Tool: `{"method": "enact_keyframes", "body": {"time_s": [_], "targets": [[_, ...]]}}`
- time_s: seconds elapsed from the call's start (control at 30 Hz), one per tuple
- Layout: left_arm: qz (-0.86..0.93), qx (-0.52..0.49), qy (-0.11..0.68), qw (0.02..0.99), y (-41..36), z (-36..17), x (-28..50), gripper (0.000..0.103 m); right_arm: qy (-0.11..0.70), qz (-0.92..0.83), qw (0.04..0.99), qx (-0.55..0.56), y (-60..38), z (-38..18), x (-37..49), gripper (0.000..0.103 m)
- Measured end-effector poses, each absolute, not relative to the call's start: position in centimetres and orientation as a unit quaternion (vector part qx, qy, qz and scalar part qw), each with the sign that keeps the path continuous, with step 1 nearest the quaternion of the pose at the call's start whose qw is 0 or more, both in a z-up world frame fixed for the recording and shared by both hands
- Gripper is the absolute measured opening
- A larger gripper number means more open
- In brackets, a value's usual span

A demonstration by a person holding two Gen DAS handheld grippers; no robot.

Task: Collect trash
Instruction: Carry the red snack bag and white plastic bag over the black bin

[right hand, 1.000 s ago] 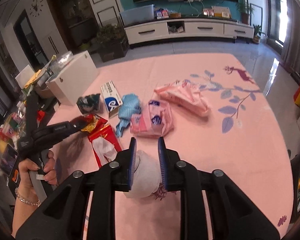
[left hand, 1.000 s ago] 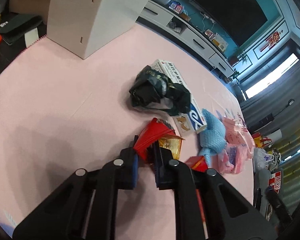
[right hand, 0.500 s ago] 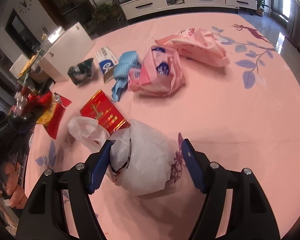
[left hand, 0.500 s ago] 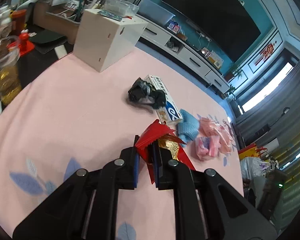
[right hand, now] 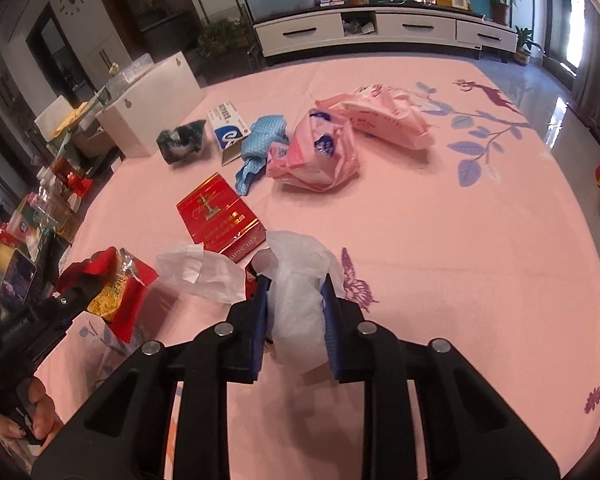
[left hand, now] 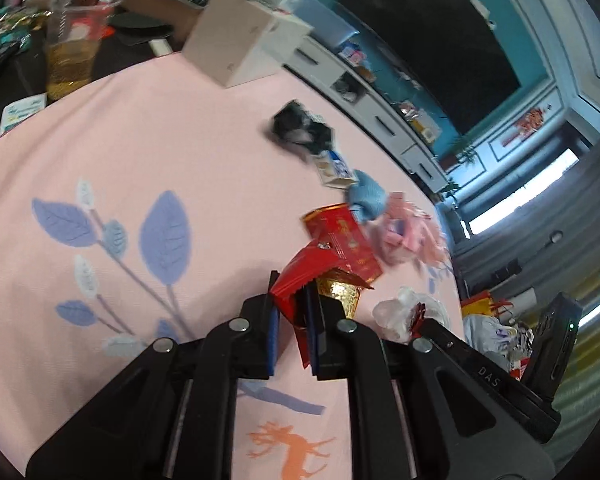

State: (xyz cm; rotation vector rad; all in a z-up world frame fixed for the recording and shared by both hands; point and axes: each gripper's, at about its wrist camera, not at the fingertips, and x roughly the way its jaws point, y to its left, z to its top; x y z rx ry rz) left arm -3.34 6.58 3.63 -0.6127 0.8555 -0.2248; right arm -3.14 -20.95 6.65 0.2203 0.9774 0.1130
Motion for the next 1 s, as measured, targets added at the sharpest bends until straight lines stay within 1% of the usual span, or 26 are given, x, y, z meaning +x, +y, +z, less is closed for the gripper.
{"method": "enact_keyframes", "body": {"time_s": [0.27, 0.5, 0.8, 1.0], "targets": [[-0.136, -0.272, 0.395, 0.867, 4.7, 5.2, -4.7, 0.013, 0.431, 0.018, 0.894, 0.123, -24.2, 9.3, -6.0, 0.026], [-0.16, -0.246, 0.366, 0.883, 2.4, 8.2, -6.1, 0.013, 0.396, -0.003, 0.908, 0.138, -27.1, 12.2, -7.9, 0.026], [-0.21, -0.22, 0.337, 0.891, -3.5, 12.4, -7.0, 0.013, 0.324, -0.049, 0.933, 0.148, -31.7, 16.8, -11.7, 0.026], [-0.252, -0.181, 0.326, 0.893, -9.2, 14.6, -7.9, 0.013, 0.301, -0.078, 0.938, 0.154, -35.0, 18.3, -13.8, 0.026]]}}
